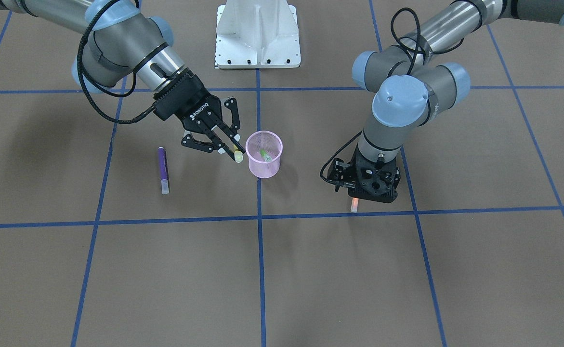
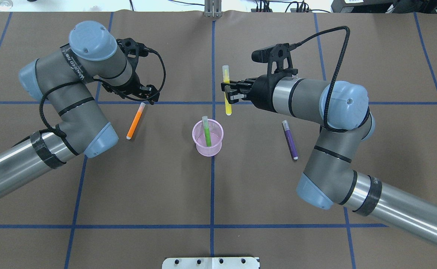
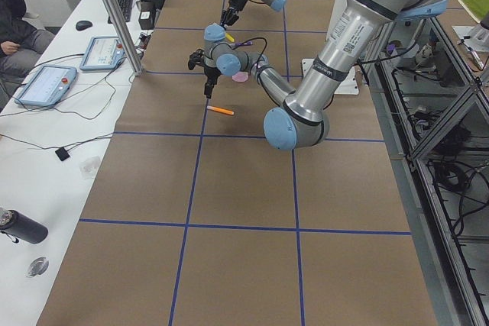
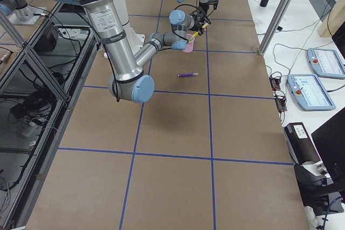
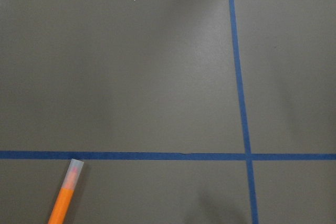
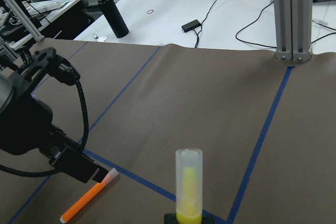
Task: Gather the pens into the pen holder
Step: 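Move the highlighter over the cup while the left gripper reaches the orange marker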
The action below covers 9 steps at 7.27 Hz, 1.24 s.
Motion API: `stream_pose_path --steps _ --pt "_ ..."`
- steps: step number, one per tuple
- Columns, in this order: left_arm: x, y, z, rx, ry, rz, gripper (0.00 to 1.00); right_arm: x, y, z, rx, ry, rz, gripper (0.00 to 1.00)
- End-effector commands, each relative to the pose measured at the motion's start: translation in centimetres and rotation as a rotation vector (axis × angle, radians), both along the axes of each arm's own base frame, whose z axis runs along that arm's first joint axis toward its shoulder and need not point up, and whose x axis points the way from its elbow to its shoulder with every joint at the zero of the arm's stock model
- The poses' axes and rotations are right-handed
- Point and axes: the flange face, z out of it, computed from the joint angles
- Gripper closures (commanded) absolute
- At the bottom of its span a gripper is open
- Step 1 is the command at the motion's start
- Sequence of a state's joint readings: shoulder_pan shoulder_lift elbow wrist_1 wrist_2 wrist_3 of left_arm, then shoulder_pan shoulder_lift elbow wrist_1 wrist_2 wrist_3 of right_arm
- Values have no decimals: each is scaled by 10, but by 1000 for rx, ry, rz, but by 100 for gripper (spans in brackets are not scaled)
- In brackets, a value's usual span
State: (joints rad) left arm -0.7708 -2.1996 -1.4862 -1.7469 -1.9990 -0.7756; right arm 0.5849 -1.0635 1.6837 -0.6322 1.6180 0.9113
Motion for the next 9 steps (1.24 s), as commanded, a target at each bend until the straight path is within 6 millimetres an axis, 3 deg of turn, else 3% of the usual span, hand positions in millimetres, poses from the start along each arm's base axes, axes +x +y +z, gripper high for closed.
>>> stream_pose_path --steps 1,4,8,9 --pt "1 -10 22 -20 -15 47 1 -12 7 2 8 -11 -2 100" --pt "13 -18 42 -30 -14 48 4 -33 25 -5 13 -15 22 100" --pt "22 -11 45 -58 0 75 28 -37 30 -3 12 -14 13 100" --pt "22 -11 45 -58 0 75 29 -37 31 -2 12 -14 12 100"
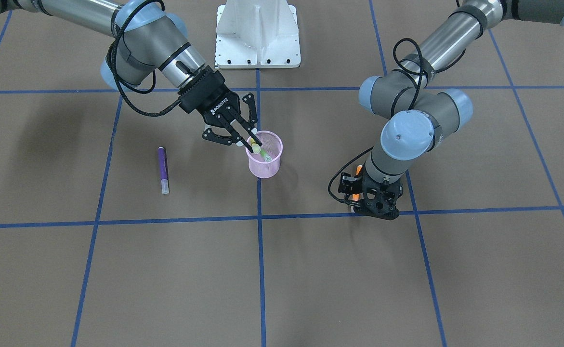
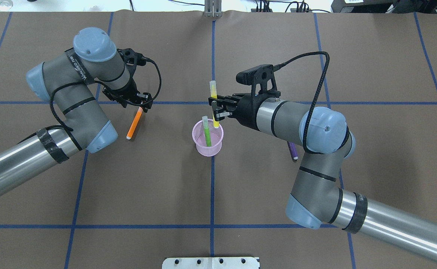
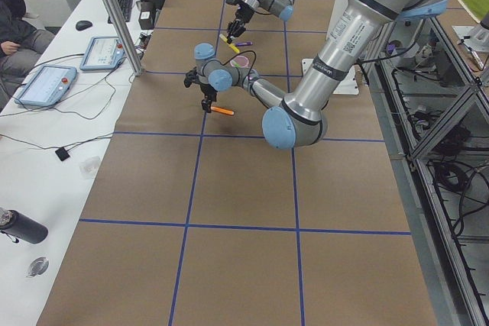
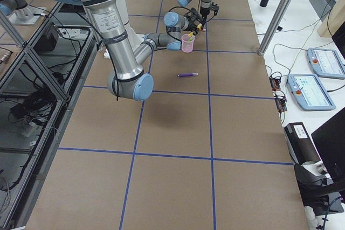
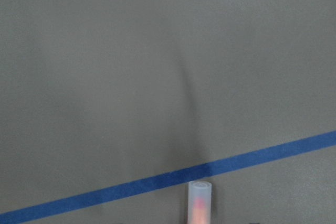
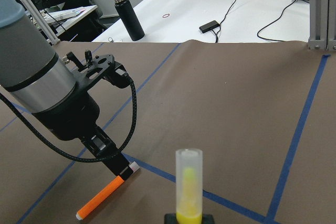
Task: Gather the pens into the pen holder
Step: 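Lower the yellow highlighter into the cup while the left gripper grasps the orange marker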
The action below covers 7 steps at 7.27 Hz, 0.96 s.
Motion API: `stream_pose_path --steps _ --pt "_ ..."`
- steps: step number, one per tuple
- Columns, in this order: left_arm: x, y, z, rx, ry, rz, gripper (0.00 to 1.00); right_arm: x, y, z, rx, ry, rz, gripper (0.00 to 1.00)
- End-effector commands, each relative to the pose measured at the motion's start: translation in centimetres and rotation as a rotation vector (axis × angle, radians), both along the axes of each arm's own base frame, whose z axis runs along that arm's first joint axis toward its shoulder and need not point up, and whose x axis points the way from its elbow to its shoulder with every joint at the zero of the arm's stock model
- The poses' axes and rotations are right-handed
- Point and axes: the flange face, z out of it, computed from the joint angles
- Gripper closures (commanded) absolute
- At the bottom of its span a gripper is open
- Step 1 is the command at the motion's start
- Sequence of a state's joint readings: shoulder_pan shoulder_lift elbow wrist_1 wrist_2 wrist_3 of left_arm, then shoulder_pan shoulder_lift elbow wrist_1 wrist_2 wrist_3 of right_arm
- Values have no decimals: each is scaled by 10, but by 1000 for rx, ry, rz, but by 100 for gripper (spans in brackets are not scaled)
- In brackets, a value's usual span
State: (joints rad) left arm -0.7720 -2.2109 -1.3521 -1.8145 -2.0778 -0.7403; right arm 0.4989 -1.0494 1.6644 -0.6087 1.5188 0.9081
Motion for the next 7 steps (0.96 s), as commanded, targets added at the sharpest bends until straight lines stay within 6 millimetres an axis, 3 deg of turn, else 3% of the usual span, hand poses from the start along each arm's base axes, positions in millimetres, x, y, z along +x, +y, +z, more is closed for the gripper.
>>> stream_pose_path --steps 1,3,5,6,7 --pt "3 2 3 -4 -4 6 29 0 0 1 -1 1 0 100" --pt "14 7 7 -3 -1 20 29 0 0 1 -1 1 0 100" --pt "15 8 7 -3 -1 22 36 0 0 2 -2 3 0 100" --pt "15 8 8 -4 -2 22 46 0 0 2 -2 3 0 100" --pt "15 8 7 6 5 24 70 0 0 2 -2 3 0 100"
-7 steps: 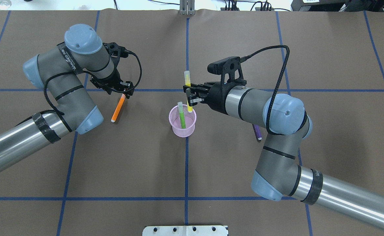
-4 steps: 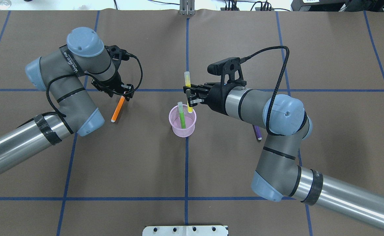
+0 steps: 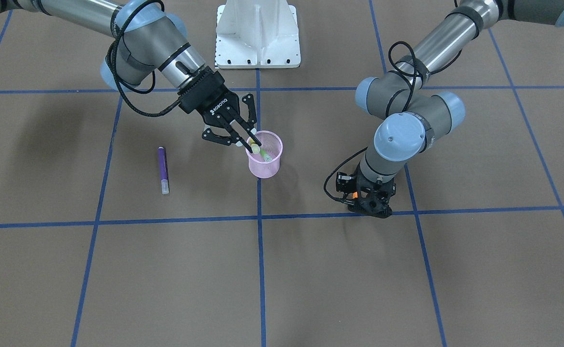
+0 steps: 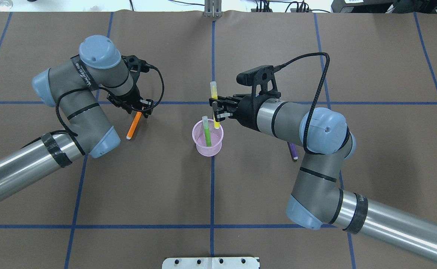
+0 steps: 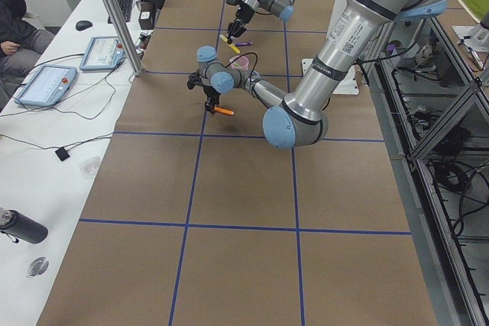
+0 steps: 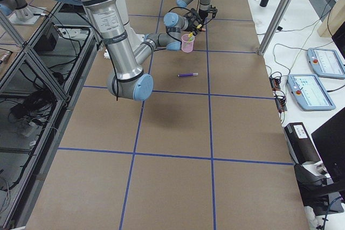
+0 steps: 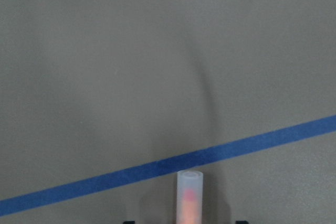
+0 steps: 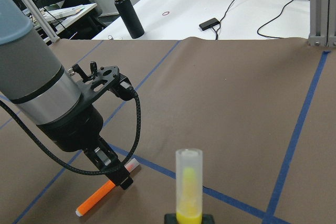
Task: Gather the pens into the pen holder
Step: 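Lower the yellow highlighter into the cup while the left gripper grasps the orange marker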
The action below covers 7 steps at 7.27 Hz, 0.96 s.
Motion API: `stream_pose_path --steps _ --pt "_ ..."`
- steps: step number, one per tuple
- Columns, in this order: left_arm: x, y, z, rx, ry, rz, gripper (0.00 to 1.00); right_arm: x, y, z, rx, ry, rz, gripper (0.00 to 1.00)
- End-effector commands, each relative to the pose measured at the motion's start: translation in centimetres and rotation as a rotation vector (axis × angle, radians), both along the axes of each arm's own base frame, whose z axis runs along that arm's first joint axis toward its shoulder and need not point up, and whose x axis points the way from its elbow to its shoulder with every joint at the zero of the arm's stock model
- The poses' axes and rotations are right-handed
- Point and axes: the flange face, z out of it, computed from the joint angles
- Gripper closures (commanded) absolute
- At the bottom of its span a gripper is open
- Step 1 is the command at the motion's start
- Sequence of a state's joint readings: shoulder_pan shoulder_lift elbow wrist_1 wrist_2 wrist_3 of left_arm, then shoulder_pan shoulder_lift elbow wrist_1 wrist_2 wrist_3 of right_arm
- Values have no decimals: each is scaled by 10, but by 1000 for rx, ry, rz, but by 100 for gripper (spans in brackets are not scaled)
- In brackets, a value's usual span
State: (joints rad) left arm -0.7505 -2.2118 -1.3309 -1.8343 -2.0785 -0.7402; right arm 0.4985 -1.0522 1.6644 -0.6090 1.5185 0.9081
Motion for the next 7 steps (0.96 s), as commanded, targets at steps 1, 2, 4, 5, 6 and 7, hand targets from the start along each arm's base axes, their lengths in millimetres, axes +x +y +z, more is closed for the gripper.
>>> stream_pose_path --steps 1,2,4,5,6,7 --pt "0 0 -3 18 18 2 91 0 0 1 -1 3 0 100" --pt "0 0 -2 17 17 2 99 0 0 0 -1 1 0 100" --pt "0 0 -3 16 17 1 100 0 0 -1 1 -1 0 100" --pt "-2 2 -8 14 23 4 100 0 0 -2 1 -3 0 100" --pt "-19 -2 -24 21 62 0 100 0 0 -2 1 -1 0 100" --pt "-51 -19 -41 43 90 -38 100 0 0 -2 0 0 1 100"
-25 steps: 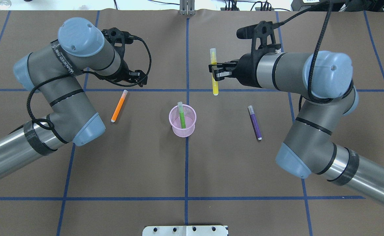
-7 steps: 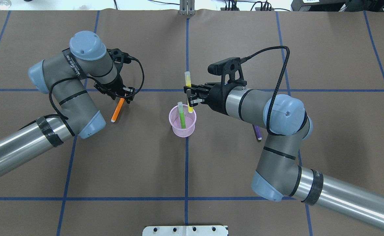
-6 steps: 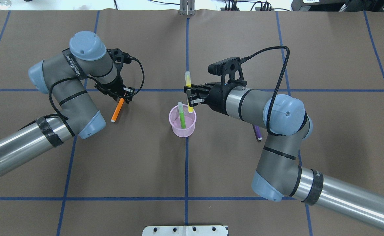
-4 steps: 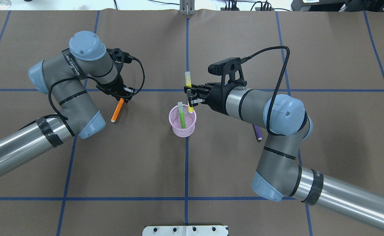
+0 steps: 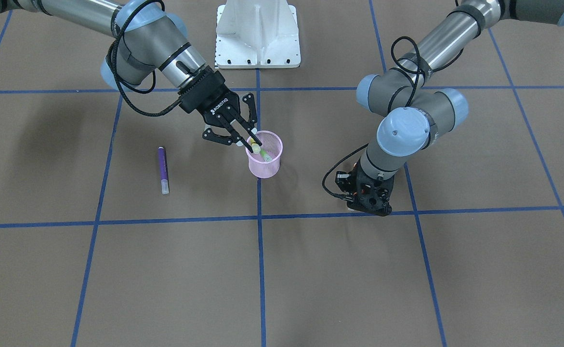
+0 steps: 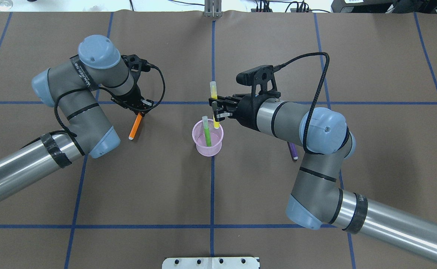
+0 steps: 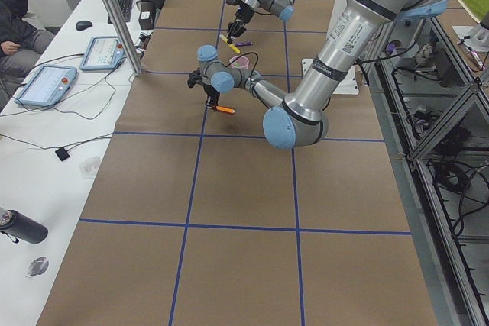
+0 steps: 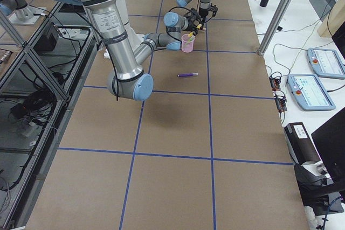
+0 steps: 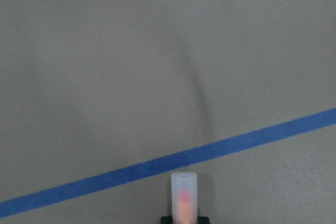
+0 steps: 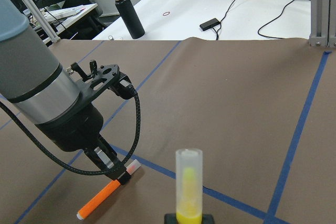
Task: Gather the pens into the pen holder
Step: 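Lower the yellow highlighter into the cup while the left gripper grasps the orange marker, then release the highlighter into the cup while the left gripper lifts the orange marker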
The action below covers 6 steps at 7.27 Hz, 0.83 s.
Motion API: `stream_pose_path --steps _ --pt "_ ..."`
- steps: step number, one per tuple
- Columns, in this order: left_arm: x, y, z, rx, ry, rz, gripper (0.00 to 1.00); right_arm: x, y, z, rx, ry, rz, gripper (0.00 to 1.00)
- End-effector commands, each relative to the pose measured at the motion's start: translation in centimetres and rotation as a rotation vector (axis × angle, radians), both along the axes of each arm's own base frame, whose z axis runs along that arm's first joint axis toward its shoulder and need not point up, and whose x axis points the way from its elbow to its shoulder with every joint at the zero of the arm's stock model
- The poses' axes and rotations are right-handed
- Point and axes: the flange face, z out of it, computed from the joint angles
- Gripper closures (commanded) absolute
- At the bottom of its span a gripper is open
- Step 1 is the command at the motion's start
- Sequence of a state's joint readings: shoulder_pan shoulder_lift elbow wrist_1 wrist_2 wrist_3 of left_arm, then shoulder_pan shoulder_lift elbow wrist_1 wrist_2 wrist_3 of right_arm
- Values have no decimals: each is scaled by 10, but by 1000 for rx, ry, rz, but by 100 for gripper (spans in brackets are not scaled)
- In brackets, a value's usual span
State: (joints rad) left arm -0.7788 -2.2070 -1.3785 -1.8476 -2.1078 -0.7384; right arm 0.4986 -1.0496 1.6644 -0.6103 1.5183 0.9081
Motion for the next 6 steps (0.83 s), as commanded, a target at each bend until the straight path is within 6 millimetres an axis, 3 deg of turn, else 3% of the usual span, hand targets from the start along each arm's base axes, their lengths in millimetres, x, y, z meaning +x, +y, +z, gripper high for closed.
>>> stream_pose_path --steps 1,2,3,6 --pt "-66 -34 -21 1 65 -48 100 -6 -1 4 -6 11 9 100" --pt "-93 -48 -20 -17 84 -64 100 -15 2 0 -6 11 18 100" --pt "-101 -53 -20 -8 86 -67 100 -32 1 -5 -7 17 26 100" --pt "-105 -56 -19 -4 84 -70 100 -52 15 7 -16 38 14 100"
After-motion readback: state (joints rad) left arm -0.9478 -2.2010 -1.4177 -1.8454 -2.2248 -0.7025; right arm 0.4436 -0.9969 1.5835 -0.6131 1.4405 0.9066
